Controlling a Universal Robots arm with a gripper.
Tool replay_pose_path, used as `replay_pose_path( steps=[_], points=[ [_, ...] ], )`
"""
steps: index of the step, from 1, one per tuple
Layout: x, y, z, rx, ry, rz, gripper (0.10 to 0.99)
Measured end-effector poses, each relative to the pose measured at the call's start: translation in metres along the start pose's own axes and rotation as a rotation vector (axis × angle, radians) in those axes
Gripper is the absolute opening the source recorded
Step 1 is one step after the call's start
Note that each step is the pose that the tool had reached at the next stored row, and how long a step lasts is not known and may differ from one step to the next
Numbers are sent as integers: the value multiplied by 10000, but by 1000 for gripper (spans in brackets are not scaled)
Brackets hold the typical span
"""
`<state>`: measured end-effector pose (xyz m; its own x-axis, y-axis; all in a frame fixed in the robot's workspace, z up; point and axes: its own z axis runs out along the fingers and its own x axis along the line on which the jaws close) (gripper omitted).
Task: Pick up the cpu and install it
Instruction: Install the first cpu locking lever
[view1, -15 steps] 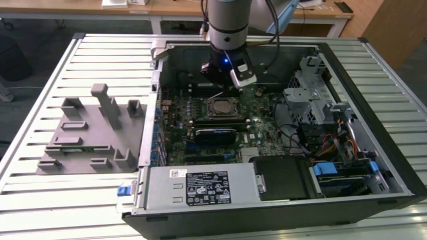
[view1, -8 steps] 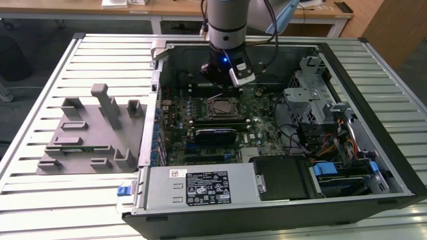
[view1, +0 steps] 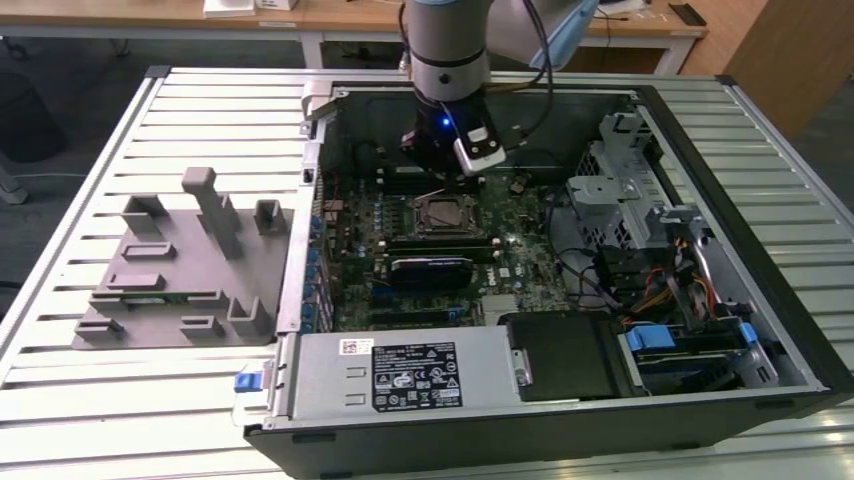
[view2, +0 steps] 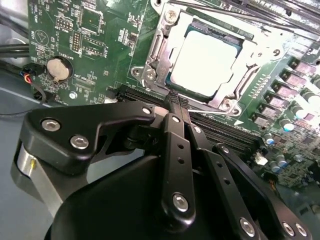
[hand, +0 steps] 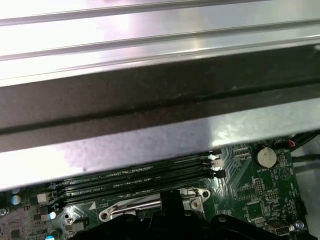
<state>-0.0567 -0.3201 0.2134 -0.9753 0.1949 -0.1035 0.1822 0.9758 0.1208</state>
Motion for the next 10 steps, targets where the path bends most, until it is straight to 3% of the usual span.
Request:
replay_pose_path(
  steps=[1,6,10],
  points=[
    [6,0,4,-11,-59,5,106],
    [6,0,4,-10,-70,17,106],
    [8,0,10,44,-133,529,106]
  ],
)
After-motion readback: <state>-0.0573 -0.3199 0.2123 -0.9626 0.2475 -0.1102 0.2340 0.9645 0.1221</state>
